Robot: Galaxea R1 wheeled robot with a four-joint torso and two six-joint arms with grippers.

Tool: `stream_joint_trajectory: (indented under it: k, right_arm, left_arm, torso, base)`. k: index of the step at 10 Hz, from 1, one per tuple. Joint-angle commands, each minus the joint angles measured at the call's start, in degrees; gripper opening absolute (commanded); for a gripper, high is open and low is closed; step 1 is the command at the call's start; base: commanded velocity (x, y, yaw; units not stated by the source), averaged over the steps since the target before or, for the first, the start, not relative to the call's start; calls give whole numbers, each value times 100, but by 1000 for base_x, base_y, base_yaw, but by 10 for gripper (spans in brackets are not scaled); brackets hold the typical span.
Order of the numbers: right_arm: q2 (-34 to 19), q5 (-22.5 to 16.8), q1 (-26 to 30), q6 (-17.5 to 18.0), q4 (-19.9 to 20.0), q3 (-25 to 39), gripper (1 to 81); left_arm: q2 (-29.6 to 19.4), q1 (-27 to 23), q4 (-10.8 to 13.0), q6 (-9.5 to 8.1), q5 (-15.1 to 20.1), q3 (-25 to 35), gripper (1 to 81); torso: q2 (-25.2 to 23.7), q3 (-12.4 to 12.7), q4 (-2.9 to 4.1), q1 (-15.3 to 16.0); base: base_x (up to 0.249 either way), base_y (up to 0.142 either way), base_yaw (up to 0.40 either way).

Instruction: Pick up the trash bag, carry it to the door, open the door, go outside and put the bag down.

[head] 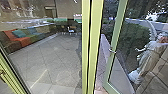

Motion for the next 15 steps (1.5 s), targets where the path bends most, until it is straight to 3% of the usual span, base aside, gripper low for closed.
stream_joint_trajectory:
  k: [1, 3, 9, 11, 12, 15]
  right_arm:
    - [-87, 238, 734, 59, -674, -538, 811]
    - [185, 712, 883, 76, -938, -1161, 811]
    - [801, 1284, 1006, 85, -1035, -2489, 811]
    - [828, 1328, 962, 85, -930, -2605, 811]
    - [792, 1267, 893, 94, -579, -2447, 811]
    - [556, 705, 383, 94, 1396, -1394, 811]
  left_arm:
    - [13, -160, -47, 13, 530, 41, 10]
    - [31, -151, -47, -4, 530, 41, 10]
    - [66, -125, -47, -5, 530, 41, 10]
    - [66, -108, -38, -5, 530, 41, 10]
    - [83, -116, -30, 4, 530, 41, 10]
    - [75, -116, 14, 30, 530, 41, 10]
  torso:
    - [-2, 0, 0, -2]
    - [0, 0, 0, 0]
    - [-2, 0, 0, 0]
    - [-2, 0, 0, -5]
    - [-2, 0, 0, -2]
    - [-2, 0, 0, -2]
  base:
    - [0, 0, 0]
    - [0, 0, 0]
    - [0, 0, 0]
    - [0, 0, 0]
    - [0, 0, 0]
    - [0, 0, 0]
